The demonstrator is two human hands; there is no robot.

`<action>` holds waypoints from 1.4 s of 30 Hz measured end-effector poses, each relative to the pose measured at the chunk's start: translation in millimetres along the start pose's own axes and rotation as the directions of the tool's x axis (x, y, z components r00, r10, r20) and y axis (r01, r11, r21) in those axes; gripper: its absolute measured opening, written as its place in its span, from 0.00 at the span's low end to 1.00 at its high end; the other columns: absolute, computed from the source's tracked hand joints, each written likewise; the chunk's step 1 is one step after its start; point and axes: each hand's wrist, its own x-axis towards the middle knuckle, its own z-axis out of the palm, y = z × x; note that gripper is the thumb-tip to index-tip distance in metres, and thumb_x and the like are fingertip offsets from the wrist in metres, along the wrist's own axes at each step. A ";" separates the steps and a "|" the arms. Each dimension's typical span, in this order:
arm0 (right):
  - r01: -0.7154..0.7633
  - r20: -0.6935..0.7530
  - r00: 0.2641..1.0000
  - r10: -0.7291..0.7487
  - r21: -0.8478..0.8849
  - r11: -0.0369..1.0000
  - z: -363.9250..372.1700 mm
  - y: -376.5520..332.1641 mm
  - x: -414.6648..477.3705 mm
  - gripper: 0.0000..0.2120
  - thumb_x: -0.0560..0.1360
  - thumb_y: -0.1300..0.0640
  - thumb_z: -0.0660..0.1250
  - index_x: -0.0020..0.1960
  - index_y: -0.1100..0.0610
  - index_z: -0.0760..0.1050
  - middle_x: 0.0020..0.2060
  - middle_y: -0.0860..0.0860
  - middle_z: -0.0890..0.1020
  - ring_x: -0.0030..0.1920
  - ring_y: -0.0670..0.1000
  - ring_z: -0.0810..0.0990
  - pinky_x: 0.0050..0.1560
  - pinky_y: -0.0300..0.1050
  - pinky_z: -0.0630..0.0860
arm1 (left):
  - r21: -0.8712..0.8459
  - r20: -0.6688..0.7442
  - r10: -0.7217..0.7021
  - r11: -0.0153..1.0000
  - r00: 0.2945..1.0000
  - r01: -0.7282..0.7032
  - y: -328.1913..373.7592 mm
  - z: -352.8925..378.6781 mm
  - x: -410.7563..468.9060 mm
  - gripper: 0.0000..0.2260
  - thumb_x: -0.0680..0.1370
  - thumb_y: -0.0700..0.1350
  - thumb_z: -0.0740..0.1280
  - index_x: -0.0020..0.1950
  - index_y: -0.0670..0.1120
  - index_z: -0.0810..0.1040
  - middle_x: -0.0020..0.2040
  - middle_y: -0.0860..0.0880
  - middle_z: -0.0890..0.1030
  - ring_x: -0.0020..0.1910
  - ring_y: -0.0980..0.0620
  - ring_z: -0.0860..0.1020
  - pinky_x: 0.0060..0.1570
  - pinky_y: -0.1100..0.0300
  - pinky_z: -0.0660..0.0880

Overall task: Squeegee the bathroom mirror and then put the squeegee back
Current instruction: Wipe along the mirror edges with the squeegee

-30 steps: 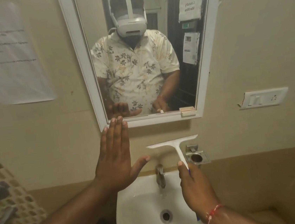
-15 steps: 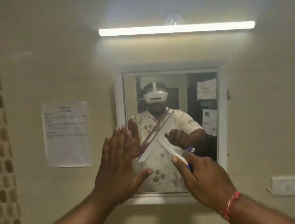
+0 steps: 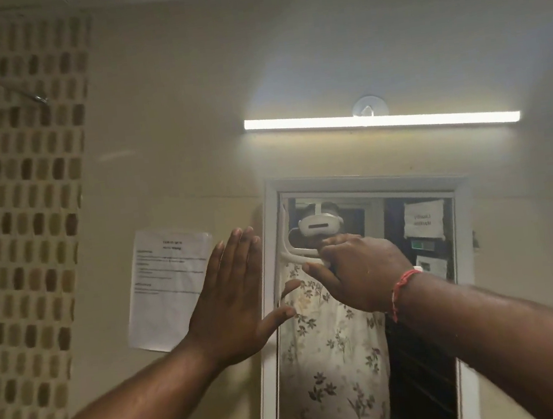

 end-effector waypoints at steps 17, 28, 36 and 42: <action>0.005 0.059 0.998 -0.004 -0.026 1.000 -12.2 13.9 15.3 0.25 0.84 0.27 0.49 0.43 0.41 0.72 0.39 0.44 0.81 0.35 0.44 0.79 0.29 0.41 0.66 | -0.060 0.020 -0.021 0.998 1.000 0.022 -0.2 8.6 16.9 0.53 0.85 0.78 0.51 0.93 0.41 0.39 0.95 0.42 0.38 0.95 0.40 0.40 0.92 0.36 0.47; 0.008 0.039 0.999 -0.008 -0.006 1.000 -8.3 16.3 16.8 0.29 0.83 0.26 0.48 0.41 0.44 0.75 0.38 0.44 0.82 0.35 0.44 0.80 0.31 0.40 0.68 | -0.107 0.046 -0.039 0.993 0.998 0.043 7.7 11.6 27.6 0.52 0.85 0.79 0.51 0.94 0.44 0.38 0.95 0.43 0.37 0.95 0.41 0.41 0.90 0.30 0.55; 0.020 0.050 0.999 -0.020 0.004 1.000 -9.7 21.2 18.5 0.30 0.84 0.27 0.48 0.39 0.45 0.75 0.37 0.46 0.82 0.34 0.45 0.81 0.30 0.40 0.67 | -0.112 0.038 -0.038 0.993 0.999 0.042 8.4 16.5 34.7 0.52 0.85 0.79 0.50 0.94 0.43 0.40 0.95 0.43 0.39 0.95 0.40 0.42 0.90 0.29 0.56; -0.005 0.076 0.997 0.003 0.024 1.000 -11.8 18.6 18.8 0.30 0.85 0.28 0.50 0.41 0.46 0.77 0.36 0.46 0.82 0.34 0.46 0.82 0.33 0.42 0.78 | -0.103 0.036 -0.032 0.994 0.999 0.035 9.1 18.0 35.3 0.52 0.85 0.77 0.52 0.94 0.42 0.41 0.95 0.42 0.39 0.95 0.40 0.42 0.90 0.29 0.55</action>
